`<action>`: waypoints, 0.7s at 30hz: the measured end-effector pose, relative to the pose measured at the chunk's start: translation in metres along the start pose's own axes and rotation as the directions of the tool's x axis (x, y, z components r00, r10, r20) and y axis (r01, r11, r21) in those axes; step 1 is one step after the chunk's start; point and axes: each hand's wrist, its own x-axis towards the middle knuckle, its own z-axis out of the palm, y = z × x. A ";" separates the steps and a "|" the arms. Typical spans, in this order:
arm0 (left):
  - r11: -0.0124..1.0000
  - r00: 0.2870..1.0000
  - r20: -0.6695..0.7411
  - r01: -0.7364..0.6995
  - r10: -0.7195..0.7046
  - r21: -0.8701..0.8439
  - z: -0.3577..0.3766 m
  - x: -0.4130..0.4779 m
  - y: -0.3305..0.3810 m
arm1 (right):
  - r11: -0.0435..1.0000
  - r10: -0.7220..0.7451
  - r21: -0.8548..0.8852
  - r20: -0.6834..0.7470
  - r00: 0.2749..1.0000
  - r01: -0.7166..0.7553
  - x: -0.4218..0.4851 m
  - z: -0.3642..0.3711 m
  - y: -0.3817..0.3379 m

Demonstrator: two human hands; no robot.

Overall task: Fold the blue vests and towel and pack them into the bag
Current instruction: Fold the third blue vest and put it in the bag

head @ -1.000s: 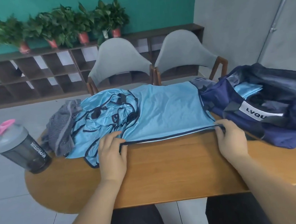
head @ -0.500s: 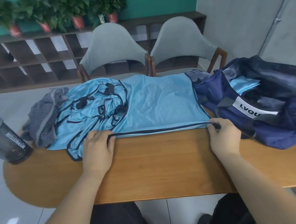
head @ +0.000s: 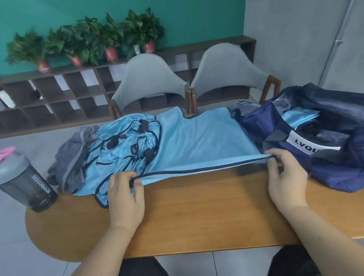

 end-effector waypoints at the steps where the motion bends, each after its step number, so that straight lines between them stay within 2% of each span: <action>1: 0.999 1.000 -0.005 0.017 -0.017 -0.029 -0.004 -0.001 0.001 | 0.999 -0.048 -0.017 0.018 0.999 0.048 -0.003 -0.007 -0.001; 4: 0.999 1.000 0.020 -0.008 0.009 -0.048 -0.015 -0.002 0.001 | 0.986 -0.150 -0.060 0.088 0.985 0.156 -0.009 -0.031 -0.001; 8: 0.991 0.979 0.157 -0.132 0.127 0.022 -0.027 -0.009 -0.006 | 0.942 -0.283 -0.127 0.199 0.938 0.311 -0.009 -0.052 0.003; 12: 0.952 0.930 0.305 -0.261 0.204 0.159 -0.036 -0.016 -0.016 | 0.879 -0.309 -0.258 0.330 0.892 0.400 -0.009 -0.060 0.014; 14: 0.937 0.914 0.336 -0.300 0.228 0.181 -0.037 -0.018 -0.018 | 0.864 -0.269 -0.305 0.393 0.879 0.401 -0.008 -0.059 0.020; 16: 0.966 0.931 0.321 -0.226 0.176 0.127 -0.037 -0.018 -0.018 | 0.885 -0.209 -0.307 0.412 0.887 0.351 -0.006 -0.059 0.021; 18: 1.000 0.964 0.263 -0.027 0.030 -0.014 -0.037 -0.021 -0.012 | 0.950 -0.104 -0.238 0.366 0.925 0.201 -0.006 -0.062 0.014; 21: 0.932 0.965 0.226 0.203 -0.137 -0.302 -0.034 -0.019 0.006 | 0.997 0.062 -0.060 0.285 0.957 -0.046 -0.008 -0.061 0.002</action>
